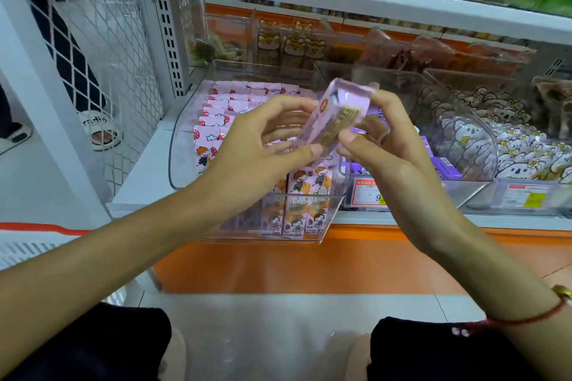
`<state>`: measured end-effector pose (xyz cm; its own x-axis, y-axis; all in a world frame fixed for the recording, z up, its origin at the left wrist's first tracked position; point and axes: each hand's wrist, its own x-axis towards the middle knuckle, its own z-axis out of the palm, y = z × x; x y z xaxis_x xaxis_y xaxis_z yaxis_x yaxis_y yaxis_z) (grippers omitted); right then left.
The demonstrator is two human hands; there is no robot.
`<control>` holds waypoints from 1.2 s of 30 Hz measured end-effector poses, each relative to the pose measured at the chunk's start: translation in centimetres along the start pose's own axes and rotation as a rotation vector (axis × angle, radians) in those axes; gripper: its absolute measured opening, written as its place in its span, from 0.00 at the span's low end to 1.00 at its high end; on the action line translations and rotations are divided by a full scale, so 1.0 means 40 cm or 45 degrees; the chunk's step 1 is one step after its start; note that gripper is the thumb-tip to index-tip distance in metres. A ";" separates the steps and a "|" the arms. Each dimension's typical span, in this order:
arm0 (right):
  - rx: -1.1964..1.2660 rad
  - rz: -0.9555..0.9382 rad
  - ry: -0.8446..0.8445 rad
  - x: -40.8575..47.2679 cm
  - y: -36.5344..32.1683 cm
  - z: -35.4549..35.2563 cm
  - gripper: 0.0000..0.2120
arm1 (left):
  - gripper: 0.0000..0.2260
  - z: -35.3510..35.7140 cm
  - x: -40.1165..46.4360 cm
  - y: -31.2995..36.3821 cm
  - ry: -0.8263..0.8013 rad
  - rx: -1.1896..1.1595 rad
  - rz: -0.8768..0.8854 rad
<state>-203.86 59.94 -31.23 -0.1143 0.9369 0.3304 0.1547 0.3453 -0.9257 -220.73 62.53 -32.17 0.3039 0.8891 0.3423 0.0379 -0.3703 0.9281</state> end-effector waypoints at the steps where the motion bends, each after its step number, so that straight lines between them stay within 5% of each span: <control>1: -0.002 -0.023 -0.010 -0.002 0.000 0.002 0.19 | 0.17 -0.002 0.000 -0.001 0.011 -0.003 0.024; 12: -0.056 -0.001 0.285 -0.003 -0.012 0.028 0.22 | 0.16 0.010 -0.016 -0.010 0.185 0.197 0.198; 16: 0.042 0.108 0.324 0.000 -0.001 0.017 0.20 | 0.14 0.032 -0.027 -0.011 0.083 0.237 0.196; 20: 0.256 0.194 0.240 0.011 0.001 -0.005 0.14 | 0.18 0.012 -0.009 -0.001 -0.054 0.184 -0.118; 24: 0.245 0.235 0.126 0.016 0.005 -0.018 0.07 | 0.05 -0.001 -0.001 -0.007 -0.185 0.077 -0.126; 36: 0.347 0.128 0.196 0.025 0.000 -0.027 0.05 | 0.19 -0.030 0.024 -0.022 0.028 0.305 0.116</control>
<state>-202.91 60.95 -30.71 0.0415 0.9701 0.2393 -0.1132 0.2425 -0.9635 -221.61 64.06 -32.50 0.2957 0.8538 0.4286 0.2365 -0.5001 0.8331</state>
